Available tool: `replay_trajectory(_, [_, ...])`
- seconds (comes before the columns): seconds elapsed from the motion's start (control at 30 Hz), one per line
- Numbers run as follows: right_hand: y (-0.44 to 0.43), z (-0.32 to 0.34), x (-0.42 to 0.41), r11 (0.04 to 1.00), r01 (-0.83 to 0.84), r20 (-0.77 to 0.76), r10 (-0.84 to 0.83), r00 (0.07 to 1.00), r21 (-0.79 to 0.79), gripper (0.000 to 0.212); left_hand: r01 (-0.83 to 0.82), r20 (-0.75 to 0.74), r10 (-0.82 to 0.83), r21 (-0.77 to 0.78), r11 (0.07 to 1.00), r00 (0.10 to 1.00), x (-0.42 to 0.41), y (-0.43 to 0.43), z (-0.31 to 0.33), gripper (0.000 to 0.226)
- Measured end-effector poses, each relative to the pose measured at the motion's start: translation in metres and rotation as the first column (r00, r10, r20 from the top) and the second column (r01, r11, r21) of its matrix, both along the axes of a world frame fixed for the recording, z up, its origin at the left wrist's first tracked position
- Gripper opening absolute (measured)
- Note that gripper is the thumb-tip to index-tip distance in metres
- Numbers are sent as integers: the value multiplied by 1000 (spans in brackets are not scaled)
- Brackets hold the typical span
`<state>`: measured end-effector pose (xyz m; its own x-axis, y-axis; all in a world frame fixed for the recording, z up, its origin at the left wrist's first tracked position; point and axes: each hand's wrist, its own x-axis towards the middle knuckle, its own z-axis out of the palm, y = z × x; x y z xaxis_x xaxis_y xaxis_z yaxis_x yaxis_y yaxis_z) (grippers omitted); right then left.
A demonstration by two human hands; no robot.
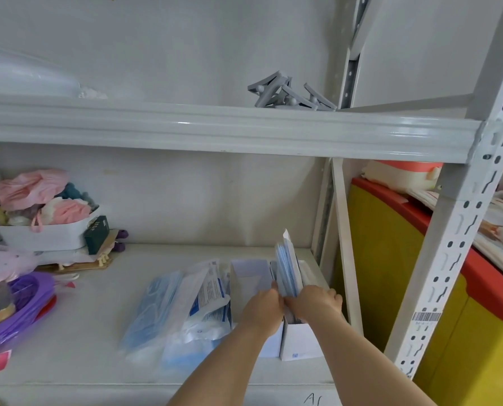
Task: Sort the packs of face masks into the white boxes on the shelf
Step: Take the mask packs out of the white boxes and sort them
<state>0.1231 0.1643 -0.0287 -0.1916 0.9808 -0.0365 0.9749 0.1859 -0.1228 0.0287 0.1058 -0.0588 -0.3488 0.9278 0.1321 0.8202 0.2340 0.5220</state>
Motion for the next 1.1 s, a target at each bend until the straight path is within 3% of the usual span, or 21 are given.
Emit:
replay_trajectory(0.13, [7,-1,-1,999,34,-274,-41,961,-30,20,-10,44,9,25,1000,999,-1,2,-4,36])
replay_trajectory(0.2, [8,-2,0,998,63,-343,-69,937,-27,14,-18,98,13,42,999,995,-1,3,-5,37])
replay_trajectory(0.27, [8,-4,1,996,70,-391,-85,917,-50,22,-11,171,2,51,999,985,1,1,-3,40])
replay_trajectory(0.33, [8,-6,-1,989,78,-422,-124,898,-126,37,6,125,-14,59,998,992,1,1,-4,46])
replay_trajectory(0.4, [8,-8,-6,968,91,-461,-193,866,-234,49,1,99,-10,86,996,995,0,3,-5,38])
replay_trajectory(0.5, [9,-11,-12,965,96,-414,-194,889,-246,52,13,46,-16,77,997,999,0,2,-5,32])
replay_trajectory(0.67, [7,-16,-11,984,68,-465,-138,874,-164,31,1,23,-3,60,998,1000,-1,3,-7,28])
replay_trajectory(0.77, [8,-17,-6,992,14,-476,-74,877,-128,19,-5,100,2,33,999,995,0,4,-7,26])
replay_trajectory(0.87, [6,-8,-4,991,47,-464,-99,880,-123,32,-57,288,41,47,997,957,4,3,-2,33])
replay_trajectory(0.9, [6,-3,-3,989,48,-479,-109,871,-138,35,-61,281,51,27,998,958,5,5,0,34])
replay_trajectory(1.0, [6,11,0,988,50,-506,-119,854,-147,36,-47,81,49,-31,998,996,4,10,8,30])
replay_trajectory(1.1, [4,22,0,990,65,-525,-120,843,-122,36,-52,62,57,-73,996,996,5,12,11,28])
